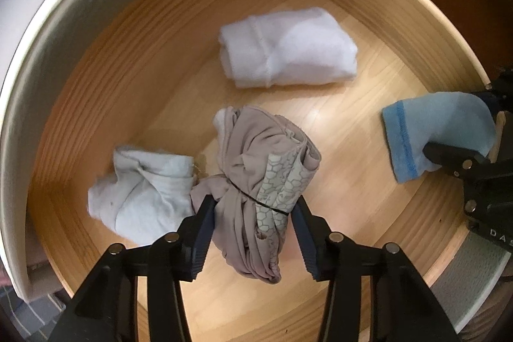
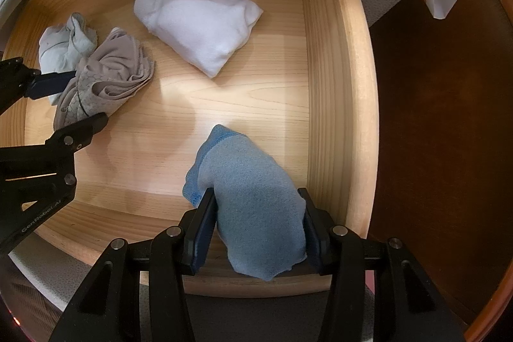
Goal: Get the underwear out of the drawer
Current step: 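Close the left tool on the beige patterned underwear, then lift the beige underwear with the left tool out of the drawer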
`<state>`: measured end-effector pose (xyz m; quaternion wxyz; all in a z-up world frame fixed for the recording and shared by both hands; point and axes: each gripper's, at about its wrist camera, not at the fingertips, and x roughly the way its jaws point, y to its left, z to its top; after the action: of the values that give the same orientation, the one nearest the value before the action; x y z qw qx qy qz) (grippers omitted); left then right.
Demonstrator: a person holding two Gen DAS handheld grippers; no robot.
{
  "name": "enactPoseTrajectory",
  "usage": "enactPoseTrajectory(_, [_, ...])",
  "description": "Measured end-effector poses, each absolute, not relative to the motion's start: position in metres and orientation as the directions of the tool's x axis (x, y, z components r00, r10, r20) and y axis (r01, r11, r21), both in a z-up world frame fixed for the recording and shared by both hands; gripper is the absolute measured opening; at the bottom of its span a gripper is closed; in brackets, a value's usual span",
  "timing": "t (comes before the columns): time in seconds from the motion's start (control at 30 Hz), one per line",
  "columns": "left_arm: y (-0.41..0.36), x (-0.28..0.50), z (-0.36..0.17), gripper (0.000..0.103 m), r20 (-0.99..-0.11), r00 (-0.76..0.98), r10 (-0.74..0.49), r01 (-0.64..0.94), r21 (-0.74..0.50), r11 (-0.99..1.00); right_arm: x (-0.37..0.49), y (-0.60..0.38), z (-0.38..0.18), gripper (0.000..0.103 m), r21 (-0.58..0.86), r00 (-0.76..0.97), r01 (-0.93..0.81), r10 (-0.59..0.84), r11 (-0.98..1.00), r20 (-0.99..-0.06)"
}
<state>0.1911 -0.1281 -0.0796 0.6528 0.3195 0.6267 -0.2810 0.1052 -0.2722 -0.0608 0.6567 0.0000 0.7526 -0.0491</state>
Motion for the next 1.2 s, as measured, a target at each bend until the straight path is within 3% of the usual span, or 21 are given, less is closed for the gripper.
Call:
enactPoseTrajectory(0.63, [-0.073,0.194,-0.084,0.048,-0.989,-0.121,0.081,0.492,0.011,0.87,0.106,-0.269,-0.063,0.046,-0.077,-0.139,0.063,-0.067,0.995,-0.988])
enactPoseTrajectory(1.2, [-0.02,0.191,-0.068,0.044,-0.995,-0.097,-0.029,0.279,-0.056,0.959,0.107,-0.265,-0.066,0.046,-0.081,-0.14,0.06,-0.072,0.995,-0.988])
